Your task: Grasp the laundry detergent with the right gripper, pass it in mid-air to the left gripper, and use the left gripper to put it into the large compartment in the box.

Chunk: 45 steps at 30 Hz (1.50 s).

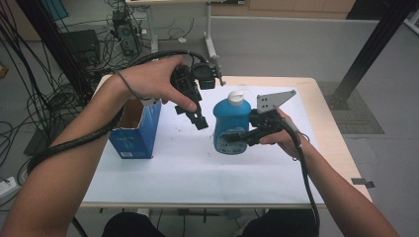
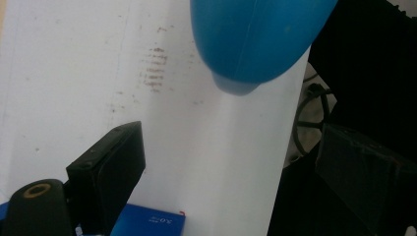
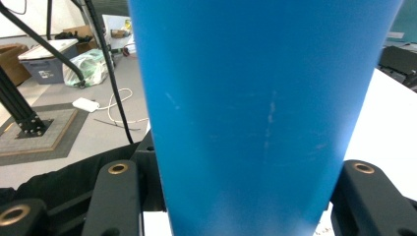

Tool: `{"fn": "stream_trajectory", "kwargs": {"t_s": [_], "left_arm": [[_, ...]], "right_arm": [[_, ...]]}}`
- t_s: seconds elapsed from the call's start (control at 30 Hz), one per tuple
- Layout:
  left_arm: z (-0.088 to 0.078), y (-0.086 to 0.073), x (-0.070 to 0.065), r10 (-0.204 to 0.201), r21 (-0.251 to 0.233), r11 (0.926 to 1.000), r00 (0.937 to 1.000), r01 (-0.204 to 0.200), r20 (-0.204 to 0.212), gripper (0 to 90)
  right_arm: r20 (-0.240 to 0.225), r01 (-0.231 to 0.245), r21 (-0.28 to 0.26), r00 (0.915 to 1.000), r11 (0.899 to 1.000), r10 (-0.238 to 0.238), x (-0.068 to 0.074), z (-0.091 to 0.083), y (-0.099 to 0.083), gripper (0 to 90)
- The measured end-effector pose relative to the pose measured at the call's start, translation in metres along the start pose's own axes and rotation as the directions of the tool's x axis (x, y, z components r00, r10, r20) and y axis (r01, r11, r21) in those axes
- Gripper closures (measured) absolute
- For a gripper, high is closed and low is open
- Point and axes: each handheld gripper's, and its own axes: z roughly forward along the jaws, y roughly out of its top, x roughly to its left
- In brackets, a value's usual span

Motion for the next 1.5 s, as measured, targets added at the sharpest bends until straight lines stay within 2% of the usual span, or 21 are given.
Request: {"fn": "stream_trajectory", "kwargs": {"t_s": [0.13, 0.27, 0.43, 0.93, 1.5], "left_arm": [[0.000, 0.004, -0.001, 0.020, 0.001, 0.9998, 0.9998, -0.020, 0.009, 11.5], [0.001, 0.007, -0.003, 0.016, -0.009, 0.9998, 0.9998, -0.016, 0.011, 11.5], [0.003, 0.012, -0.004, 0.034, -0.012, 0.9993, 0.9992, -0.034, 0.019, 11.5], [0.008, 0.020, -0.010, 0.067, 0.007, 0.9977, 0.9971, -0.067, 0.037, 12.2], [0.014, 0.026, -0.015, 0.082, 0.011, 0.9965, 0.9957, -0.083, 0.043, 12.2]], "right_arm": [[-0.012, 0.005, 0.005, 0.9999, 1.000, -0.005, 0.001, 0.005, 0.001, 43.9], [-0.021, 0.007, 0.005, 0.9998, 1.000, -0.007, 0.001, 0.009, 0.002, 43.9], [-0.035, 0.011, 0.008, 0.9993, 1.000, -0.010, 0.003, 0.015, 0.004, 43.9], [-0.068, 0.026, 0.023, 0.9974, 0.999, -0.025, 0.008, 0.033, 0.009, 43.9], [-0.073, 0.037, 0.022, 0.9967, 0.999, -0.035, 0.011, 0.036, 0.012, 43.9]]}}
